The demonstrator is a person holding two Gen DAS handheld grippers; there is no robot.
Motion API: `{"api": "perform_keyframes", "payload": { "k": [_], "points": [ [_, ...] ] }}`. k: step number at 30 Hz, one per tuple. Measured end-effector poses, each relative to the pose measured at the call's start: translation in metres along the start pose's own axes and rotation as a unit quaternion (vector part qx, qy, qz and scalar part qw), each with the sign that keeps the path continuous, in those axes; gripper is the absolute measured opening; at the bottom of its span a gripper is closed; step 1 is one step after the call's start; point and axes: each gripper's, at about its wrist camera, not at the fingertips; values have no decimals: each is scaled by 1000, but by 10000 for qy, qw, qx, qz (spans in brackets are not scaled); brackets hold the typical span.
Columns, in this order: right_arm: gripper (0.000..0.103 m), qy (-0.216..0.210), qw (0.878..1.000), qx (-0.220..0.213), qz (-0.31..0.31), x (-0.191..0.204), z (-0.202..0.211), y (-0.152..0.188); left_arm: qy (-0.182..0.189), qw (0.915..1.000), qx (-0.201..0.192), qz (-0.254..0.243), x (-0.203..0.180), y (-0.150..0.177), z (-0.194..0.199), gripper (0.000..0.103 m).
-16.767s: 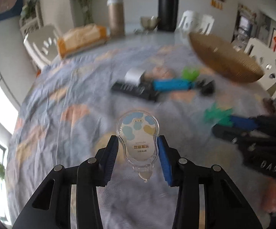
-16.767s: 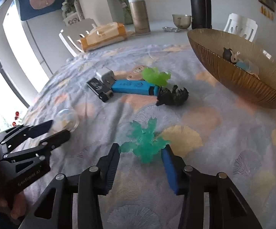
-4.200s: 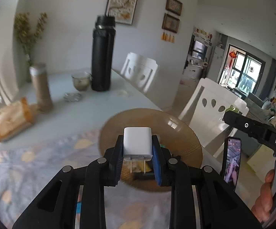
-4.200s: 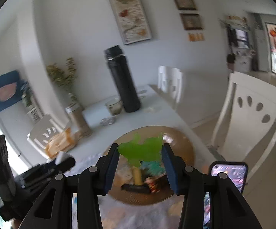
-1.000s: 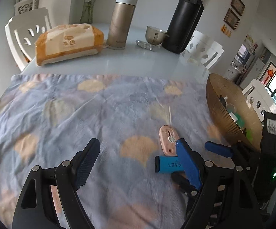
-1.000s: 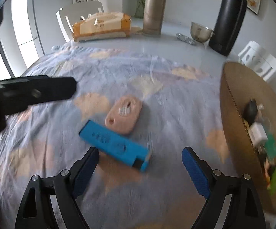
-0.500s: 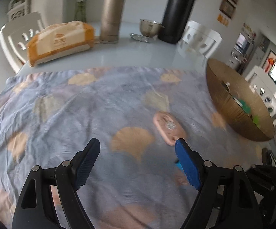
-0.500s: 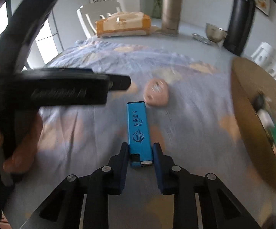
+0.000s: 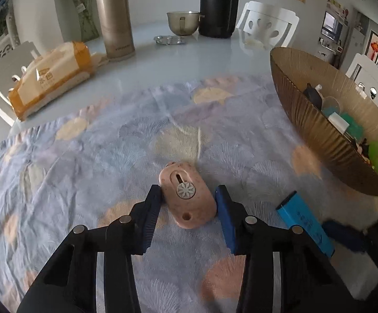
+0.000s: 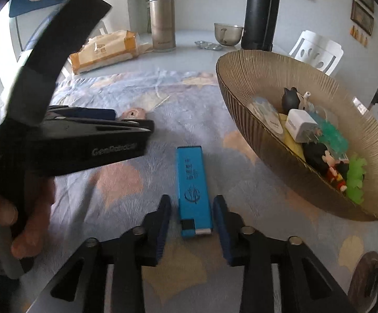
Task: Organize rigid objects
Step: 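Lower the left tool onto the pink tape measure while the right tool grasps the blue lighter, then close the left tool on the pink tape measure and lift it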
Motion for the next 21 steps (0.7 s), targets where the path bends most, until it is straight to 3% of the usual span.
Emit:
{"api": "perform_keyframes", "payload": {
  "k": [3, 7, 13, 19, 21],
  "points": [
    [39, -7, 10000, -30, 36, 2, -2, -3, 72, 10000, -7, 39, 6, 13, 12, 39],
    [24, -112, 9998, -52, 165, 8, 2, 3, 164, 9998, -76, 114, 10, 34, 38, 39],
    [24, -819, 9965, 133, 26, 20, 34, 33, 346, 9991, -263, -18, 11, 85, 94, 39],
    [24, -635, 9971, -27, 408, 35, 50, 60, 266, 9994, -186, -110, 10, 121, 100, 40],
    [27, -659, 9967, -74, 471, 37, 50, 62, 189, 9996, -118, -148, 10, 121, 98, 45]
  ]
}}
Point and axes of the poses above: each gripper's, at about its wrist camera, not at the fingertips, and z roughly against the way its jaws point, x to its left, y to its underside, and after that the axes turned 3 degrees about -x, right-handed
